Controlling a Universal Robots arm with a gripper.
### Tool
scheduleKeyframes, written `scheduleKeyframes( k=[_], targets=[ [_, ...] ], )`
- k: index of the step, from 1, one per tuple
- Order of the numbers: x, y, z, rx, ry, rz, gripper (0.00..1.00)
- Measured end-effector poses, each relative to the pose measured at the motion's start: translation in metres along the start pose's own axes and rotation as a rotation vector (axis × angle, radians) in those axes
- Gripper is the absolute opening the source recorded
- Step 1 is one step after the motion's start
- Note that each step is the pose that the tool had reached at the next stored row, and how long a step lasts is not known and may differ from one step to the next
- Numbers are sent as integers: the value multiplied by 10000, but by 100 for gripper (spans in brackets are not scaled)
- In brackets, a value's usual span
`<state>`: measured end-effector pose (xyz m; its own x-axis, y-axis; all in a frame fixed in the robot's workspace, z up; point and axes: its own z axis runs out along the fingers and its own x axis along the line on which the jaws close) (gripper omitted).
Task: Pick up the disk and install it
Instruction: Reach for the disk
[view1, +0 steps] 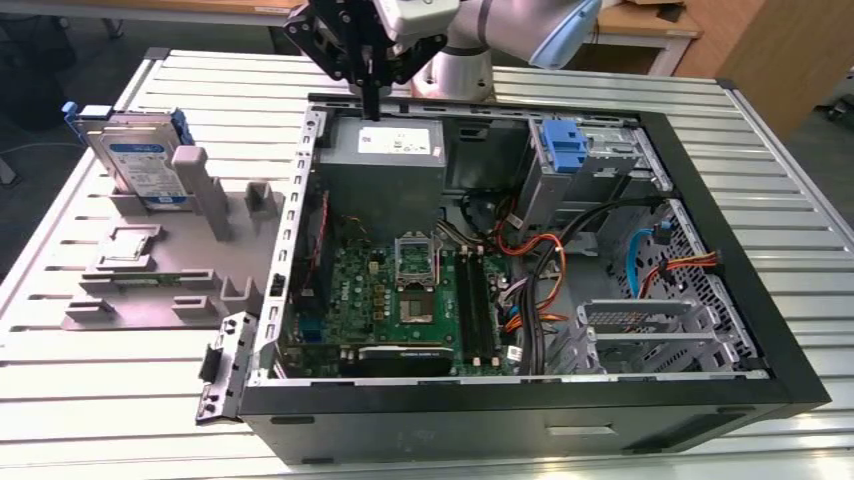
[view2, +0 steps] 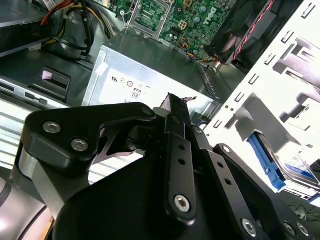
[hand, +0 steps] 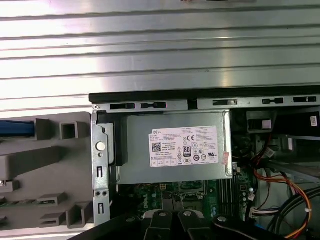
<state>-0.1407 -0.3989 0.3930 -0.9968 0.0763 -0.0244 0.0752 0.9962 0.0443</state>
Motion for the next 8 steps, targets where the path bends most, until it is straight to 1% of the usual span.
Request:
scheduleKeyframes(
  k=[2, 4, 8],
  targets=[
    [5, 0, 0, 0, 0, -1, 10],
    [42, -3, -1, 0, 0, 0, 10],
    [50, -4, -1, 0, 0, 0, 10]
  ],
)
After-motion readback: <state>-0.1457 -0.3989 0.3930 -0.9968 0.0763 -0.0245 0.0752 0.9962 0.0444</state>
